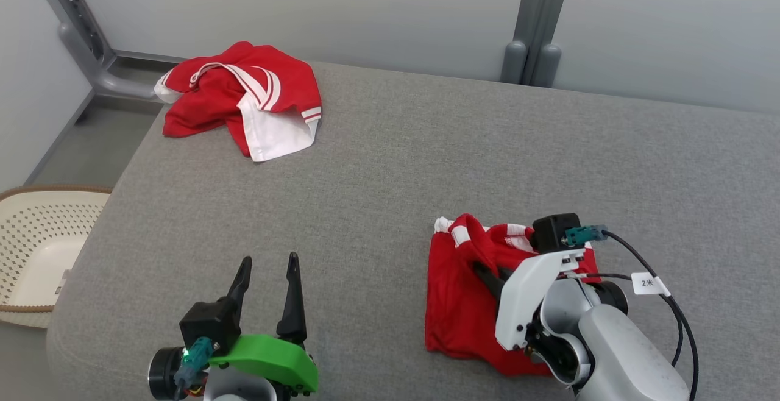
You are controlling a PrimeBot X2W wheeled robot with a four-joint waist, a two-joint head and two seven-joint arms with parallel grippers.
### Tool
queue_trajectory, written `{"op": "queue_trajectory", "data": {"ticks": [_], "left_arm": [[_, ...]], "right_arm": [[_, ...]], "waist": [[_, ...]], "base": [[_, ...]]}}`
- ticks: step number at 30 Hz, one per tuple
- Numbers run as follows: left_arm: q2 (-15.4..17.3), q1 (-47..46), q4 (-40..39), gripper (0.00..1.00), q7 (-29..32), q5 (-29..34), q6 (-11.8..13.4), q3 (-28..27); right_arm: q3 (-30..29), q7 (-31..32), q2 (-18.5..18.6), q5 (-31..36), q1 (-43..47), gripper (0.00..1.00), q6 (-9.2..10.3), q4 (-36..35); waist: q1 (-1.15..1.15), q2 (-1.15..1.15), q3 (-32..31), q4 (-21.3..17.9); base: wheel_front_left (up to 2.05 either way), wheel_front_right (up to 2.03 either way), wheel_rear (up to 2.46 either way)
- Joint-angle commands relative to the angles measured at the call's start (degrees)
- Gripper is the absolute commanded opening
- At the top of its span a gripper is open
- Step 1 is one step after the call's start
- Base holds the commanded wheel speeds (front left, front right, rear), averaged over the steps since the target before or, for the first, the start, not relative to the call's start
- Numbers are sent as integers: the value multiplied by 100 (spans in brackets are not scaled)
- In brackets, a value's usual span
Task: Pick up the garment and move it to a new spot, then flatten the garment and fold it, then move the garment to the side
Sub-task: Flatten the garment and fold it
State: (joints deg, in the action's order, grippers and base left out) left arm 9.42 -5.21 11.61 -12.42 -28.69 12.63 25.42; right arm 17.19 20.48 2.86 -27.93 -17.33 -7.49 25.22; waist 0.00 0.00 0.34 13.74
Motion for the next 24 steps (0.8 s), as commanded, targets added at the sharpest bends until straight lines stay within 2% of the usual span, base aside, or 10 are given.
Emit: {"op": "queue_trajectory", "data": {"ticks": [1,2,3,4,5,10,16,24], "left_arm": [[-19,-86,26,100,-43,-43,-15,-11],[-26,-94,38,100,-48,-49,-11,-13],[-29,-101,44,100,-44,-52,-10,-14],[-31,-109,53,100,-52,-54,-14,-12],[-33,-115,59,100,-56,-48,-17,-8],[-26,-117,97,100,-77,-67,-25,-4],[2,-109,89,100,-89,-84,-1,-5],[69,-39,27,100,-60,-101,44,-10]], "right_arm": [[69,-90,11,-44,-123,0,0,118],[127,-159,11,-87,-186,0,0,236],[158,-223,11,-92,-235,5,0,330],[205,-302,11,-88,-298,45,0,444],[264,-370,11,-72,-346,100,0,524],[659,-697,10,-266,-515,100,0,682],[971,-1068,12,-326,-572,100,0,403],[392,-1469,14,110,-418,100,0,120]], "waist": [[0,0,20,12],[0,0,25,10],[0,0,28,5],[0,0,30,-2],[0,0,30,-9],[0,0,-17,-102],[0,0,-85,-318],[0,0,-131,-643]], "base": [[0,0,0],[0,0,0],[0,0,0],[0,0,0],[0,0,0],[0,0,0],[0,0,0],[0,0,0]]}}
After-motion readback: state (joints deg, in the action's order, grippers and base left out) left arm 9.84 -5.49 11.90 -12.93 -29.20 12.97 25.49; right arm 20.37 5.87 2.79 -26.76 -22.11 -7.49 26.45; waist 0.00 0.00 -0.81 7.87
